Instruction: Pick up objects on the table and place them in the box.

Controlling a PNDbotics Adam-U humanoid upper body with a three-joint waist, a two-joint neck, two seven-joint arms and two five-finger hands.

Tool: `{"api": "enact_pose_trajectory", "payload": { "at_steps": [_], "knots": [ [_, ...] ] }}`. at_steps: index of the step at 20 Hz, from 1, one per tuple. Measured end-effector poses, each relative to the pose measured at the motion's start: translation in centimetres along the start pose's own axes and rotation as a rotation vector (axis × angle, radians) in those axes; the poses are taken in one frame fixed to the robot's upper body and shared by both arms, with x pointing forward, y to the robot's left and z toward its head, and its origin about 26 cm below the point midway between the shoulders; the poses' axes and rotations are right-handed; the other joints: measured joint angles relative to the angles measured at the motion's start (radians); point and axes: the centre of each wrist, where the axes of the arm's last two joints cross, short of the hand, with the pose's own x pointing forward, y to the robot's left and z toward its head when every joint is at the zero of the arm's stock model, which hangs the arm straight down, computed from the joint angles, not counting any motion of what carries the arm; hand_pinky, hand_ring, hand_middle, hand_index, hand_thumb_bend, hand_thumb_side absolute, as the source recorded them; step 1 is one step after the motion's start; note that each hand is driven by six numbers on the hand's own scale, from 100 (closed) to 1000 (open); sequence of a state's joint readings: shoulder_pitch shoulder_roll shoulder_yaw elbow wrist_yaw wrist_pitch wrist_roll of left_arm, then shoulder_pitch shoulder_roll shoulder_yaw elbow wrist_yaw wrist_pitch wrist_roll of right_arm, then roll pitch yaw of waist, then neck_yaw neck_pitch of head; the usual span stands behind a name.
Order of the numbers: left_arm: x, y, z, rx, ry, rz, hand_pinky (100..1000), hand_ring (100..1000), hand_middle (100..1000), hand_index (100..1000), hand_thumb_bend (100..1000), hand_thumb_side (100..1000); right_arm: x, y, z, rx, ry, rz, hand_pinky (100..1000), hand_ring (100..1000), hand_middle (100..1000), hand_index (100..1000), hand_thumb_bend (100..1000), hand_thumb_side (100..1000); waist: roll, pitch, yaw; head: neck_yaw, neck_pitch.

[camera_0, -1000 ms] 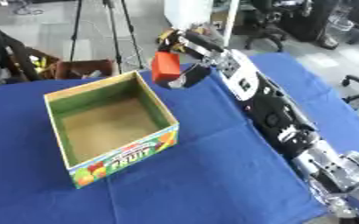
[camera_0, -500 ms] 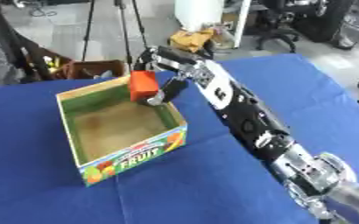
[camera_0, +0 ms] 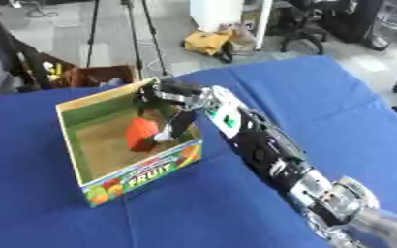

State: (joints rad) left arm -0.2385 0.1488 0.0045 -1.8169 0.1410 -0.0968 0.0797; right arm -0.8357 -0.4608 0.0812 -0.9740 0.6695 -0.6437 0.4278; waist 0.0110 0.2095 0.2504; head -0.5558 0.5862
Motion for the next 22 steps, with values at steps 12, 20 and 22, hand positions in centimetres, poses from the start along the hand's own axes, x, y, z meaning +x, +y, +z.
{"api": "enact_pose_trajectory", "payload": {
  "at_steps": [12,20,22],
  "knots": [
    [0.0,0.0,0.0,0.005,0.000,-0.001,556,738,480,622,416,834,2.1,-1.7,0.3,-0.238,-0.072,-0.040,988,871,848,935,656,446,0.001,0.003,-0.079,0.031,-0.002],
    [-0.1,0.7,0.2,0.050,-0.002,-0.012,556,739,480,622,414,836,4.7,-0.8,2.0,-0.447,-0.158,-0.116,949,819,811,923,596,474,-0.001,0.020,-0.162,0.092,-0.012],
    [-0.1,1.0,0.3,0.067,-0.003,-0.017,556,740,480,622,412,836,5.3,0.0,2.8,-0.495,-0.158,-0.154,938,804,798,915,453,533,-0.001,0.026,-0.186,0.112,-0.017]
  ]
}}
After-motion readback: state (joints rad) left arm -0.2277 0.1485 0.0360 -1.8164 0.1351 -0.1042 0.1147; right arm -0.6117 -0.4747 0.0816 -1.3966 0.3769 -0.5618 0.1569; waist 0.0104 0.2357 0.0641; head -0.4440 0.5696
